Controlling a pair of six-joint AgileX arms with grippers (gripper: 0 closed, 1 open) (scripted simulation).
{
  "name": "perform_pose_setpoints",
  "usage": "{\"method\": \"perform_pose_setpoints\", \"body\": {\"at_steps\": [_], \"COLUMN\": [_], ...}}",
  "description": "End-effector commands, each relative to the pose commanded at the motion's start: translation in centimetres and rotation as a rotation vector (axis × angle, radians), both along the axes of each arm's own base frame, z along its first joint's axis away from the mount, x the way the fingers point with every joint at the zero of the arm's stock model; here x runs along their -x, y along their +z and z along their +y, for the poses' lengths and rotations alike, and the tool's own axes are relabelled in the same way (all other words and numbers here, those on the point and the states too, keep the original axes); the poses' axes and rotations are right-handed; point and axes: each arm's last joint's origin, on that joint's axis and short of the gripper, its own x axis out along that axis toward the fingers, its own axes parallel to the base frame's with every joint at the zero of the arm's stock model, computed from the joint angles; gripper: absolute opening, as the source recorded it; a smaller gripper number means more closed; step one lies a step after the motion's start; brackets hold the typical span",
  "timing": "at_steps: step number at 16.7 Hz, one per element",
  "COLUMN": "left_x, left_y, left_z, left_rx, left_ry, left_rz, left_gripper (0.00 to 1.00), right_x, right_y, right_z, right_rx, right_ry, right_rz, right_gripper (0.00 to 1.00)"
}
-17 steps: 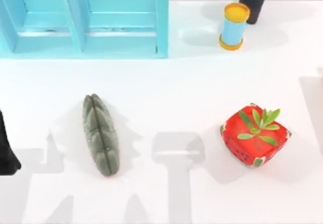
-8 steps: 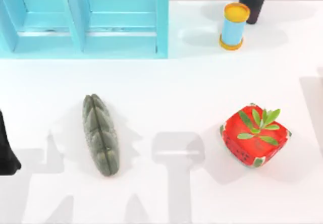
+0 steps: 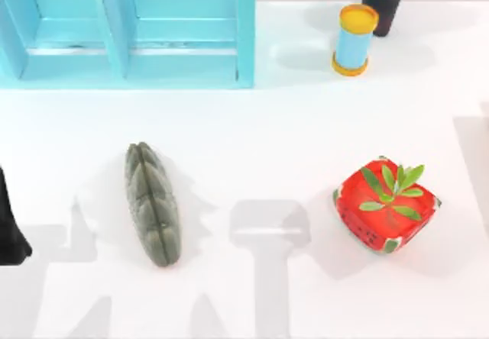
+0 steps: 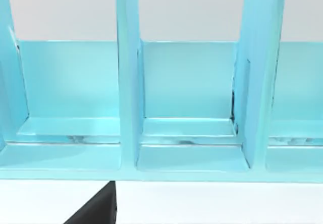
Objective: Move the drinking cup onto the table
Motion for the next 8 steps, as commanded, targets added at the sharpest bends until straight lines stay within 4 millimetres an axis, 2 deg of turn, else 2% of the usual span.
{"method": "perform_pose_setpoints", "body": {"at_steps": [8], "left_x": [0.0], "left_y": [0.0], "left_z": [0.0], "left_rx": [0.0], "left_ry": [0.0], "left_rz": [0.0], "left_gripper": [1.0], "right_x": [-0.23], "right_y": [0.58], "right_z": [0.32], "right_rx": [0.005], "right_ry": [0.0], "right_rz": [-0.006], "right_gripper": [0.0]}}
